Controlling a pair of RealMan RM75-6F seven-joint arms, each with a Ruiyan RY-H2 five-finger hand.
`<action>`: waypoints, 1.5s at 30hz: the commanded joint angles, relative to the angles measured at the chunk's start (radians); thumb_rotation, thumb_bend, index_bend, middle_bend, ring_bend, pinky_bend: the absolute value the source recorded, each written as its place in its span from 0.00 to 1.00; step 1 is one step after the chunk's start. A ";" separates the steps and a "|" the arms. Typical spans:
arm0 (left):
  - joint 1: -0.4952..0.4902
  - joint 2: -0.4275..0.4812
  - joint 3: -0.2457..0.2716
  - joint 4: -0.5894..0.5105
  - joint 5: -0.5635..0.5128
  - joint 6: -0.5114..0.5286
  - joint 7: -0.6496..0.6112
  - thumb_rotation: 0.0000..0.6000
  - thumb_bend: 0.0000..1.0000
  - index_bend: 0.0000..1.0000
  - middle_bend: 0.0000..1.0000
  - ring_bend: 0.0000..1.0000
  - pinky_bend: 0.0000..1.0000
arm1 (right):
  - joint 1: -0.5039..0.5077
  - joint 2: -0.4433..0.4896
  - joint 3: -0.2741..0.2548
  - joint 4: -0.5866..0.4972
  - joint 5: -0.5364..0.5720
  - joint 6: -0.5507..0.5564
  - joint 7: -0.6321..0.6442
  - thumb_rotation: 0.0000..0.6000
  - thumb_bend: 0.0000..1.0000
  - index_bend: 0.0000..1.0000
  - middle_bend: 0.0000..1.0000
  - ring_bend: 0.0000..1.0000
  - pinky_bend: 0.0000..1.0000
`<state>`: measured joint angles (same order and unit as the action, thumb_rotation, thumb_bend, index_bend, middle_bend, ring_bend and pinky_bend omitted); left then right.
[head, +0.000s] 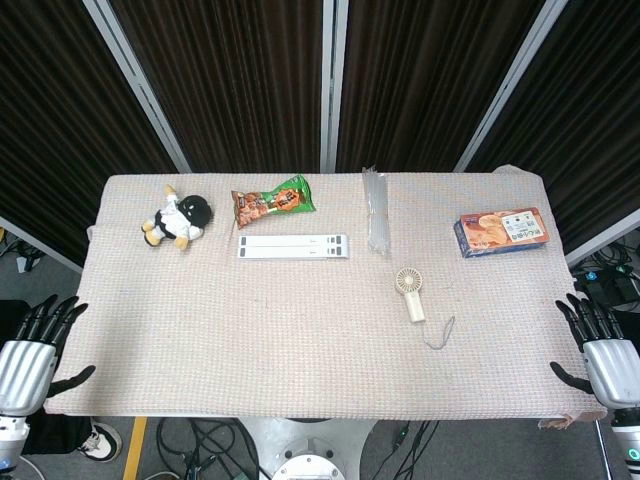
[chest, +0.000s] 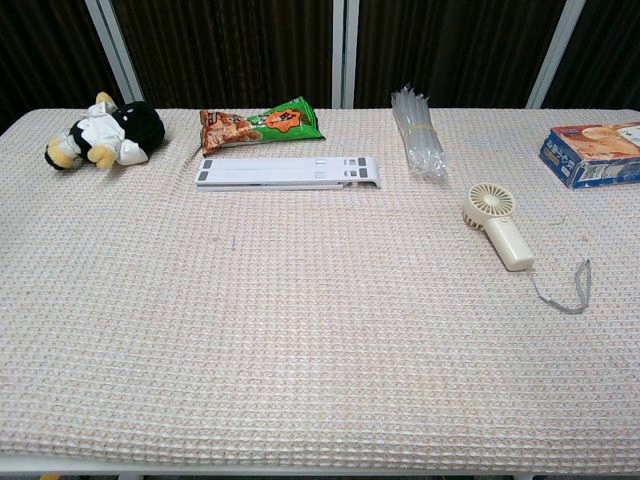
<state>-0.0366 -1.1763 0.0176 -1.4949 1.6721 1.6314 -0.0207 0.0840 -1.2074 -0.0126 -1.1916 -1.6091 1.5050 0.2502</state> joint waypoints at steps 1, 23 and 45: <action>0.002 0.001 0.000 0.003 -0.001 0.003 -0.002 1.00 0.00 0.12 0.09 0.00 0.13 | 0.000 -0.002 -0.002 0.002 0.001 -0.004 0.001 1.00 0.10 0.00 0.00 0.00 0.00; -0.009 -0.016 0.006 0.020 -0.008 -0.030 -0.020 1.00 0.00 0.12 0.09 0.00 0.13 | 0.007 -0.007 -0.003 -0.017 -0.006 -0.012 -0.034 1.00 0.94 0.00 0.00 0.00 0.00; -0.011 -0.035 0.004 0.067 -0.032 -0.048 -0.044 1.00 0.00 0.12 0.09 0.00 0.13 | 0.106 -0.073 -0.020 -0.073 -0.031 -0.173 -0.132 1.00 1.00 0.00 0.81 0.72 0.64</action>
<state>-0.0473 -1.2105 0.0224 -1.4293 1.6414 1.5848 -0.0631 0.1720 -1.2709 -0.0312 -1.2420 -1.6423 1.3642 0.1520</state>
